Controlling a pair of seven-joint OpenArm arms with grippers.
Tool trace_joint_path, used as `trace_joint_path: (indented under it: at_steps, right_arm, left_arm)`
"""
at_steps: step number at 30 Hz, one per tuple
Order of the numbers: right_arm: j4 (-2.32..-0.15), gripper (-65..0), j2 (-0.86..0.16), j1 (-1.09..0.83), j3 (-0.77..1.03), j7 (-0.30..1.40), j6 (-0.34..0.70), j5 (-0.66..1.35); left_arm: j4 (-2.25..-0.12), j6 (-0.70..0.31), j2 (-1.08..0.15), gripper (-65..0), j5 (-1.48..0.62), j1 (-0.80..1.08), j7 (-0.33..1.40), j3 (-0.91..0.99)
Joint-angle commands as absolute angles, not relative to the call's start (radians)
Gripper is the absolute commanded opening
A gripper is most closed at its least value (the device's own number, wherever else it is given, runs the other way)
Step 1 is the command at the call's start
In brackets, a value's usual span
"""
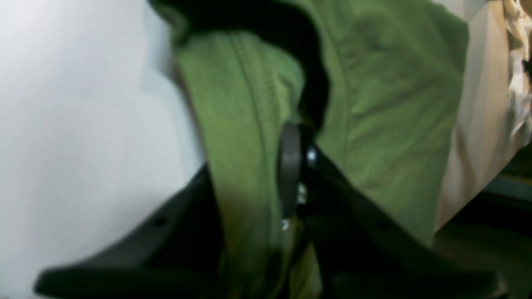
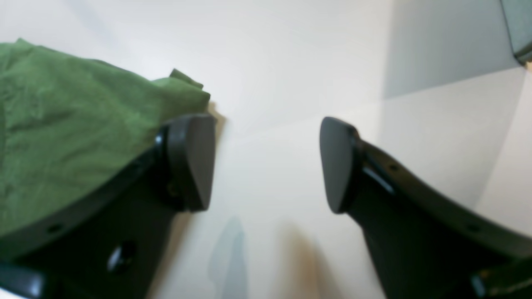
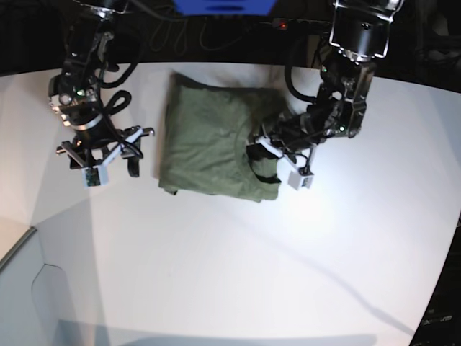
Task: Layout the t-shirt on the table in an organized manner, then fold the t-shirt properly
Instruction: 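Grasp the bundle edge with the left gripper, then pull the bundle edge with the left gripper to square the folded shirt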
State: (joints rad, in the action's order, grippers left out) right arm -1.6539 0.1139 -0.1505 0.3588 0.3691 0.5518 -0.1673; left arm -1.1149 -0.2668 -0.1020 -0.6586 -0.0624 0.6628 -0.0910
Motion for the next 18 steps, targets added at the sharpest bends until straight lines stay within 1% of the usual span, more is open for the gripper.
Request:
trace_joint_path:
  at_steps: [1,2,3,8,10,14,16,18]
  right_arm:
    - [-1.672,-25.4,0.11,-0.14,0.363,0.343,0.556,-0.153]
    - [-1.673,-25.4,0.107,-0.142,0.377,0.343,0.556,-0.153]
    - [-1.673,-25.4,0.108,-0.142,0.394,0.343,0.556,-0.153]
    - [-1.673,-25.4,0.11,-0.142,0.493,0.344,0.558,-0.153]
    - [-1.673,-25.4,0.11,-0.142,0.533,0.343,0.558,-0.153]
    - [-1.673,-25.4,0.111,-0.166,0.622,0.341,0.558,-0.153]
    - [-1.673,-25.4,0.111,-0.177,0.654,0.341,0.558,-0.153]
    - [-1.673,-25.4,0.111,-0.189,0.682,0.341,0.559,-0.153]
  left_arm:
    - [-1.113,-0.262,-0.099,-64.1,-0.622,-0.101,0.67,-0.116]
    - [-1.104,-0.262,-0.099,-63.0,-0.595,-0.119,0.67,-0.134]
    - [-1.098,-0.262,-0.099,-64.8,-0.561,-0.134,0.671,-0.154]
    - [-1.087,-0.263,-0.099,-64.6,-0.414,-0.239,0.668,-0.292]
    - [-1.073,-0.282,-0.097,-64.6,-0.357,-0.292,0.667,-0.381]
    - [-0.981,-0.45,-0.087,-64.6,-0.243,-0.423,0.667,-0.599]
    - [-0.912,-0.532,-0.053,-64.6,-0.179,-0.492,0.664,-0.719]
    - [-0.848,-0.581,-0.016,-64.6,-0.114,-0.533,0.664,-0.792]
